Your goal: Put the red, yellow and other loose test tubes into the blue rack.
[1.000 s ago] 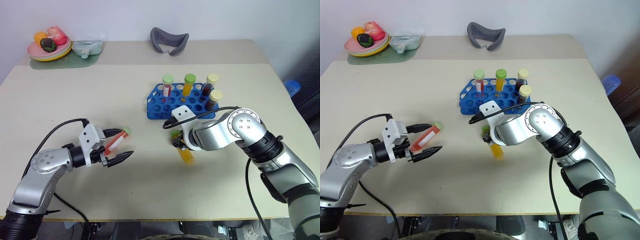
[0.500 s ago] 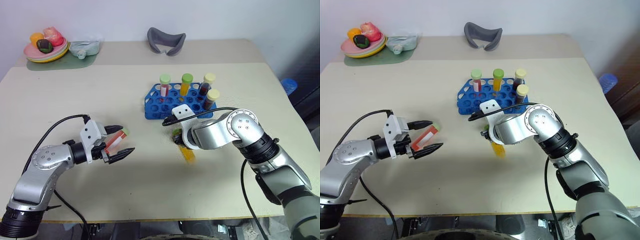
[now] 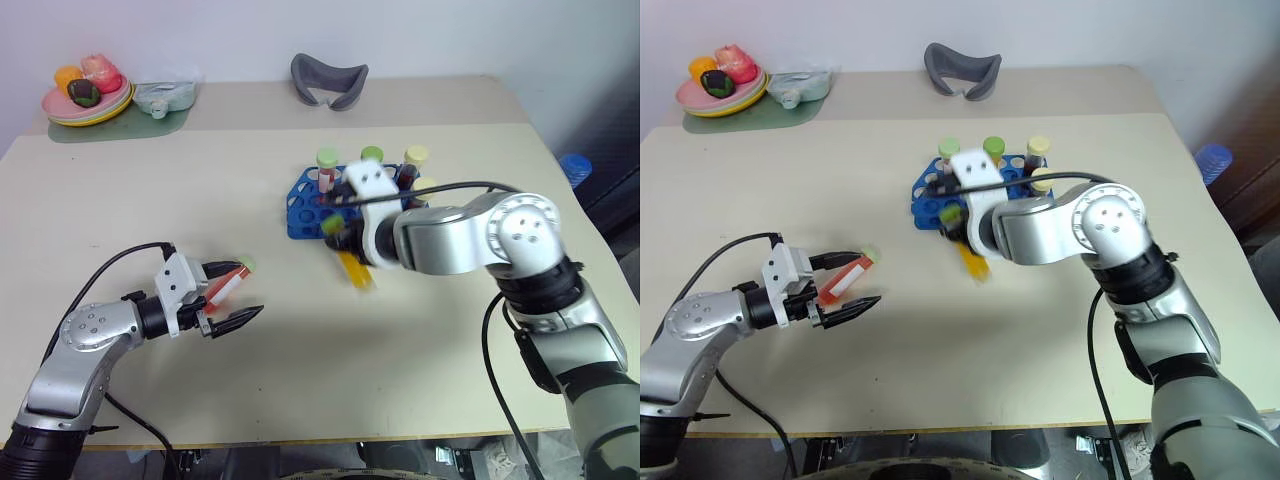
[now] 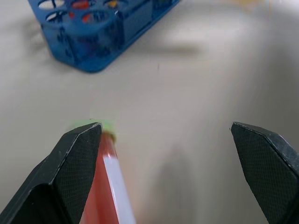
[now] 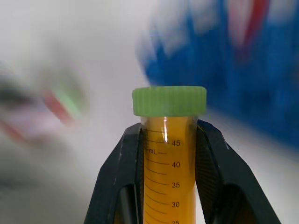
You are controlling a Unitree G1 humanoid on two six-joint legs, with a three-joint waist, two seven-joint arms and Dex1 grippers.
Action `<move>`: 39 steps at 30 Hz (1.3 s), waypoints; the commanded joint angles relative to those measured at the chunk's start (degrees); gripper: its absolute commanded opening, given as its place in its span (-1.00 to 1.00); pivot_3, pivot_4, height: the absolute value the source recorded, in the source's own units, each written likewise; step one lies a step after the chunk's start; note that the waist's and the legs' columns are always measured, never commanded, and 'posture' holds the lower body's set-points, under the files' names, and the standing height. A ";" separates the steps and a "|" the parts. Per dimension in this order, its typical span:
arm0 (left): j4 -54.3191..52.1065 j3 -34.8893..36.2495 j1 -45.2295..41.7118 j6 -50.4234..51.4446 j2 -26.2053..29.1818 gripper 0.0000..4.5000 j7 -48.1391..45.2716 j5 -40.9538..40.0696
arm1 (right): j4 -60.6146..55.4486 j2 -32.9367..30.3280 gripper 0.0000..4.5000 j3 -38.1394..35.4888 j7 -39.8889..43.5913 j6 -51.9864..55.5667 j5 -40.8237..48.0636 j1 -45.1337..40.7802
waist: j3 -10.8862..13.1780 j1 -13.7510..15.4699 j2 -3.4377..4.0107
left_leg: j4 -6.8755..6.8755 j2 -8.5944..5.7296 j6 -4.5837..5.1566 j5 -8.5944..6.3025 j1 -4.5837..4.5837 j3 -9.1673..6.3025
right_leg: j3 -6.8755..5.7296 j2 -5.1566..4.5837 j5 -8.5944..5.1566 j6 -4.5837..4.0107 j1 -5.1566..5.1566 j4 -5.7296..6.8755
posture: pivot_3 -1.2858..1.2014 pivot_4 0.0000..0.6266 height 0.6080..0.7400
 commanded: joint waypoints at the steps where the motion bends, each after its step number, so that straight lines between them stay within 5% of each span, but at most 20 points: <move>1: -0.44 1.84 -0.03 -2.09 -1.43 1.00 1.01 -0.48 | -11.19 -4.10 -0.57 -0.14 19.09 -12.12 -26.98 2.78 | 0.00 0.40 0.00 | 0.01 -0.01 0.00 0.00 0.00 0.00 | -0.01 -0.01 0.00 0.00 0.01 -0.01 | 0.03 -0.52 1.00; 5: 0.31 0.76 -1.97 -2.27 -3.49 1.00 2.04 -0.27 | -11.53 -3.61 -0.57 5.37 32.91 -29.03 -52.64 10.39 | -0.02 0.80 -0.02 | 0.03 -0.02 -0.01 0.00 0.02 0.01 | -0.01 -0.01 0.00 0.01 0.03 -0.03 | 0.03 -0.52 1.00; 12: 1.44 -1.38 -5.65 -2.11 -5.80 1.00 2.85 0.90 | 4.09 11.20 -0.57 4.44 38.62 -54.10 -76.16 22.76 | -0.02 0.31 -0.04 | 0.08 -0.02 -0.04 0.02 0.05 0.05 | 0.03 -0.01 0.01 0.00 0.03 0.08 | 0.03 -0.52 1.00; 21: -0.97 -1.25 -6.02 -0.09 -6.37 1.00 4.26 0.27 | 16.12 20.29 -0.57 -1.12 44.32 -67.10 -85.71 26.73 | -0.01 -0.15 -0.02 | 0.06 -0.02 -0.07 0.04 0.09 0.04 | 0.03 -0.01 0.01 0.00 0.04 0.14 | 0.03 -0.52 1.00; 39: -5.53 -1.52 -7.81 5.60 -6.23 1.00 5.97 -1.52 | 28.62 27.88 -0.57 -8.03 47.69 -74.77 -92.84 25.57 | -0.02 -0.18 -0.02 | 0.07 -0.03 -0.16 0.09 0.17 0.04 | 0.03 -0.02 0.02 0.00 0.11 0.22 | 0.03 -0.52 1.00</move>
